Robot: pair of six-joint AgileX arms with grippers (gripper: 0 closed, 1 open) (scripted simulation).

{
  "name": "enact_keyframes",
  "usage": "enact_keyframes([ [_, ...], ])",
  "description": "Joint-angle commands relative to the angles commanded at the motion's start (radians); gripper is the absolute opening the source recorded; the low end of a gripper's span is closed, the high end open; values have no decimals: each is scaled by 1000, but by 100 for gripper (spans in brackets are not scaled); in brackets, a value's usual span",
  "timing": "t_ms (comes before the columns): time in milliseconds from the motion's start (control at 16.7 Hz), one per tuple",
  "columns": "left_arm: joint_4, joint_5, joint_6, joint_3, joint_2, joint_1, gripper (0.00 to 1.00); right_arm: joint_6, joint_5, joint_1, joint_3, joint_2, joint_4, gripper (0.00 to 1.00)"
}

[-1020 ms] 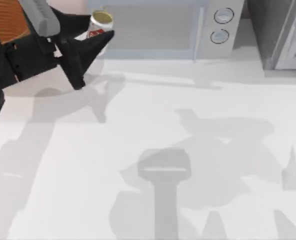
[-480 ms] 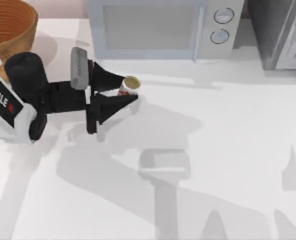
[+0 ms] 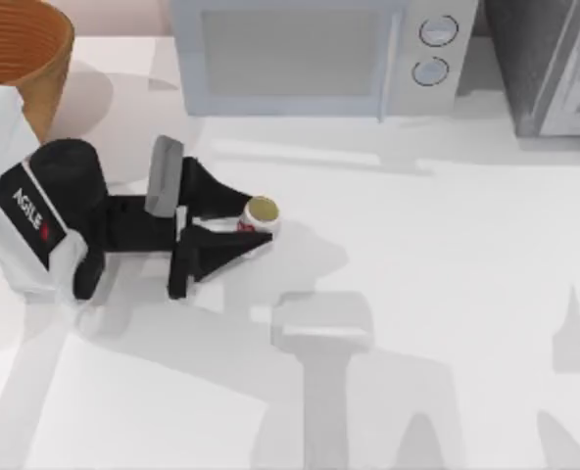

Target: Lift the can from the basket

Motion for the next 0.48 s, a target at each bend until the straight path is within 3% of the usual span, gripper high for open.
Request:
enact_keyframes([
  [180,0,0,0,0,0,0,0,0,0,0,0,0,0,100],
  [480,0,0,0,0,0,0,38,0,0,0,0,0,0,100],
])
